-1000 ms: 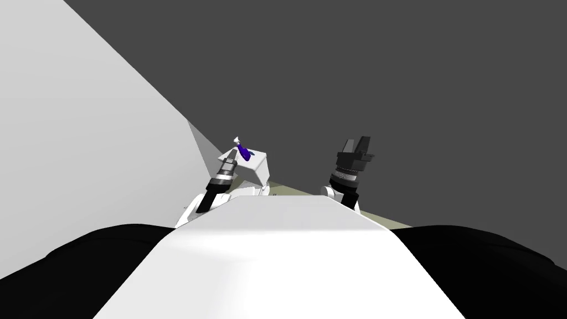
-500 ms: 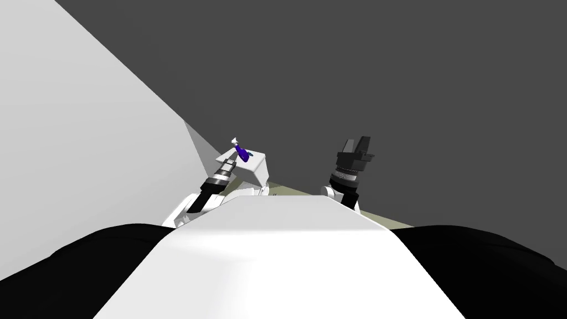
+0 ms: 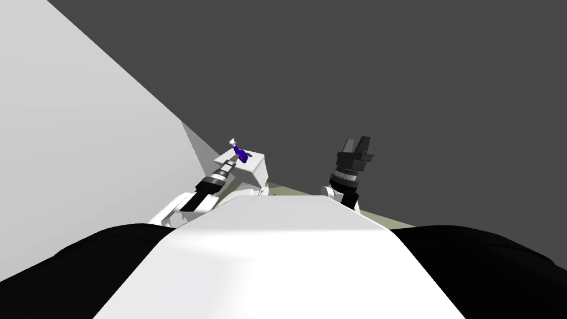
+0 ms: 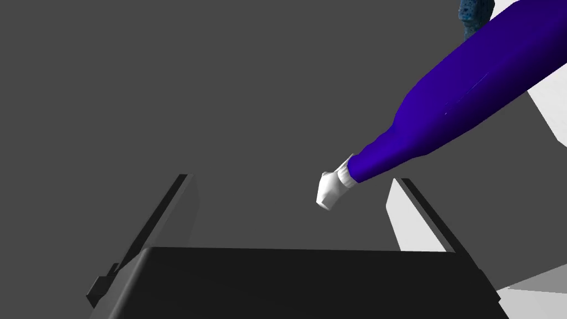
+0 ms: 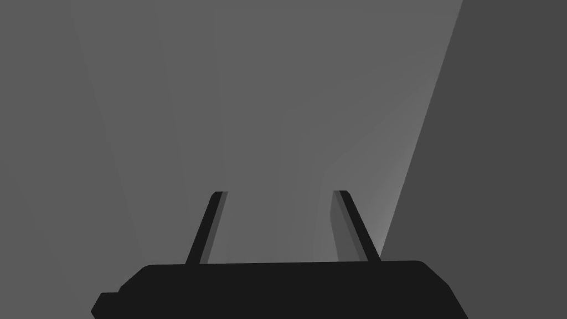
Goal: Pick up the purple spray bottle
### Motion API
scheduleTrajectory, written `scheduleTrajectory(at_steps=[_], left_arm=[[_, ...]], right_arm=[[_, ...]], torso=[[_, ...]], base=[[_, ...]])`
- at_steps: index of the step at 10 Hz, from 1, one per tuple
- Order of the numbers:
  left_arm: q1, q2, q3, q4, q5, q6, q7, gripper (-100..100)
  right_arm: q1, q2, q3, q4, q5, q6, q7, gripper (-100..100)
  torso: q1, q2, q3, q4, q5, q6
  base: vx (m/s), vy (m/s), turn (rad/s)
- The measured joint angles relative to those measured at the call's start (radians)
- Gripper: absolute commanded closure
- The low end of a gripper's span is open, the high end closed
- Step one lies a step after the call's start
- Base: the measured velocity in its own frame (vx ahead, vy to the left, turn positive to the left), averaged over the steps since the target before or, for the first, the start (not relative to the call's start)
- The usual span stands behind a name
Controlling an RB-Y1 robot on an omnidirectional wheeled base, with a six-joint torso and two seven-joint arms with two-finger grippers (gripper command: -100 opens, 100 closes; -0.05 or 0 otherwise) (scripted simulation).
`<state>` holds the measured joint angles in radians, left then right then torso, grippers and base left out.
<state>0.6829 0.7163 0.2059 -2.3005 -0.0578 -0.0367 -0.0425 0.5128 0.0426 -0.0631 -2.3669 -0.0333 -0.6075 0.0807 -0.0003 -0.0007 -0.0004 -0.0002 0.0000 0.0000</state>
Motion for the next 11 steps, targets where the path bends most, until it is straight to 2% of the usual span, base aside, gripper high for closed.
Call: scheduleTrajectory(at_steps=[11], left_arm=[[0.080,0.267,0.056,-0.004,-0.021,0.215,0.053,-100]], right_arm=[[0.000,0.000,0.000,0.000,0.000,0.000,0.000,0]], torso=[[0.000,0.000,0.000,0.000,0.000,0.000]], base=[[0.006,-0.003,-0.011]])
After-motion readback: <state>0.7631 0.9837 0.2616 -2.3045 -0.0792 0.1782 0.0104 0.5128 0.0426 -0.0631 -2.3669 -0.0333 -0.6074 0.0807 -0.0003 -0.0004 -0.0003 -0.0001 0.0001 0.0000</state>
